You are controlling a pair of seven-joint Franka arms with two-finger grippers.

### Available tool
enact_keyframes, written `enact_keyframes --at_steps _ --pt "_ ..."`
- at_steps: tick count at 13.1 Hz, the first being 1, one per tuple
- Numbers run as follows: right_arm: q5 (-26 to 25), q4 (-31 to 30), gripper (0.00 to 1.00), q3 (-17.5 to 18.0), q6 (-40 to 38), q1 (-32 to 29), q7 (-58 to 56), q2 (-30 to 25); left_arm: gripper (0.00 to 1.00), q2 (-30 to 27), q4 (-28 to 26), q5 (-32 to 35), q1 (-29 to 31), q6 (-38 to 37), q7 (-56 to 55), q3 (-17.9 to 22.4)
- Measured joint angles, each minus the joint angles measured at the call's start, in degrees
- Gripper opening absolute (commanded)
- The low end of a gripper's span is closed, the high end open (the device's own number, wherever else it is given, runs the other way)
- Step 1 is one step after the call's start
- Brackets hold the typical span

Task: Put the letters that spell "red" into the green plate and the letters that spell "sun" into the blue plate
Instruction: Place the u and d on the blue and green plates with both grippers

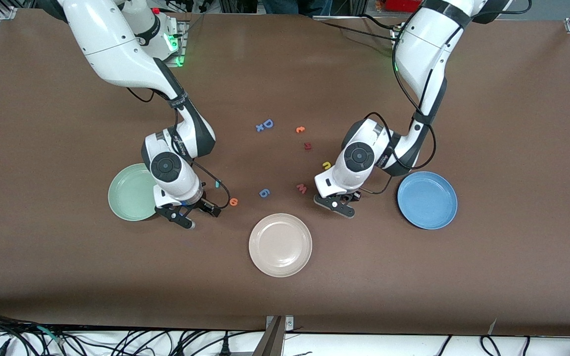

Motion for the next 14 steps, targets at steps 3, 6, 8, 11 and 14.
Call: enact_keyframes --at_steps 3,6,8,11,14 --pt "0.0 0.0 0.58 0.0 0.0 0.0 0.6 0.0 0.07 -2.2 1.9 0.0 1.4 -4.8 0.0 0.6" --pt "0.1 0.0 0.45 0.0 0.0 0.0 2.0 0.0 0.08 -7.8 2.3 0.2 3.4 -11.8 0.0 0.7" --pt "0.1 0.0 0.35 -0.1 -0.1 0.0 2.3 -0.1 0.08 -10.2 2.3 2.0 5.2 -15.5 0.0 0.9" --pt "0.9 0.0 0.26 -0.2 -0.2 0.0 2.5 -0.2 0.09 -10.9 2.0 4.4 11.1 -19.1 1.7 1.1" --pt "2.3 0.1 0.24 -0.4 -0.5 -0.1 2.5 -0.3 0.12 -10.5 0.5 4.4 19.0 -19.2 8.4 1.2"
